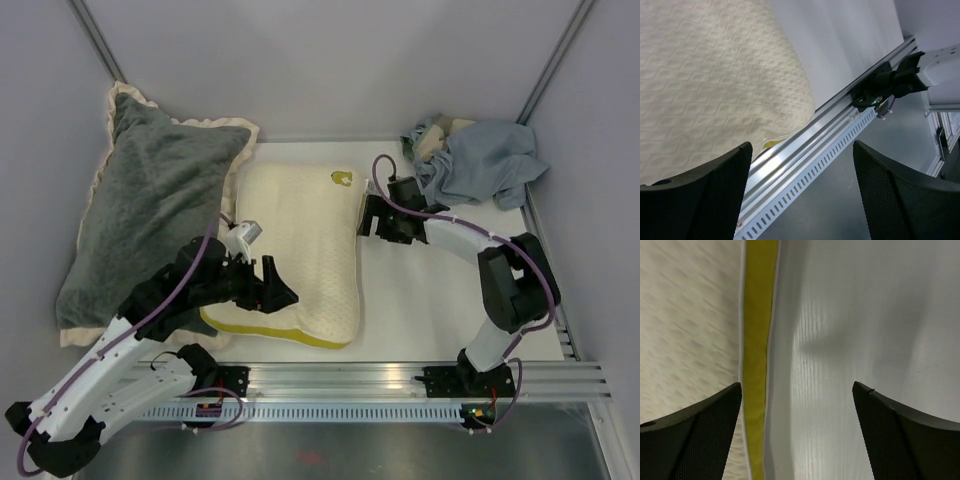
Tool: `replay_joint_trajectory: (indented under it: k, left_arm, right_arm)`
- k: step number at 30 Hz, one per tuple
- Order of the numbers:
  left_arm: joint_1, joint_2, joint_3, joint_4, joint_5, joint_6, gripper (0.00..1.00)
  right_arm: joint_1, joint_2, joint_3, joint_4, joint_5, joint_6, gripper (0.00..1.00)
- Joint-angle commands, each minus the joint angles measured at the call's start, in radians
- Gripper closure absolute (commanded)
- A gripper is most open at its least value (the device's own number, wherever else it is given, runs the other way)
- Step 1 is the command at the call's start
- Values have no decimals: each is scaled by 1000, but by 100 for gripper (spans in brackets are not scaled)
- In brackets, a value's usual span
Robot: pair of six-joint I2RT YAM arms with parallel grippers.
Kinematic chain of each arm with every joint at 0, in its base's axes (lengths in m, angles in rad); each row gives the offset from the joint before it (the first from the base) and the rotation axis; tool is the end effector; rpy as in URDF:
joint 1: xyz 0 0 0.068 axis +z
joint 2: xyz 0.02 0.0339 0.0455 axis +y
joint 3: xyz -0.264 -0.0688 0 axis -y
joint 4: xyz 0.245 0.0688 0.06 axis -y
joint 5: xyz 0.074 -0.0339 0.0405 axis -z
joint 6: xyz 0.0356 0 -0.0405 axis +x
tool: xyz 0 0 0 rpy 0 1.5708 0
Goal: Remove the pillowcase from the pillow
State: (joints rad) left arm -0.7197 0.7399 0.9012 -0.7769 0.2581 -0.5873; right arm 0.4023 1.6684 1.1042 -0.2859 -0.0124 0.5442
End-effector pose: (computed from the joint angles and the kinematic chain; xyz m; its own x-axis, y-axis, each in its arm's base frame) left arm 0.1036 -0.1029 0.3275 -0.8015 -0.0099 -0.5980 0.4204 0.7018 -0.5751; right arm 0.3285 0.1402 0.2136 -0.7981 0.2230 -0.5598 0.0165 0.9367 0.3496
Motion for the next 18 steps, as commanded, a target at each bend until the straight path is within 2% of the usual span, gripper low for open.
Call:
replay_joint_trajectory:
  k: [1, 5, 8, 11, 15, 18]
  left_arm:
    - [-3, -50, 71, -28, -40, -29, 13]
    - [-3, -92, 74, -77, -78, -26, 13]
    - [-3, -114, 58, -101, -89, -31, 13]
    - [-3, -137, 42, -113, -94, -40, 13]
    - [-1, -157, 44, -127, -106, -43, 12]
    - [-3, -160, 45, -131, -114, -42, 13]
  right_arm:
    - [15, 77, -70, 215, -280, 58, 2]
    - [36, 154, -98, 417, -409, 108, 2]
    - [56, 212, -109, 488, -466, 138, 2]
    - [70, 205, -176, 641, -443, 204, 2]
    - [73, 134, -259, 761, -414, 275, 2]
    - [72, 44, -294, 699, -316, 238, 2]
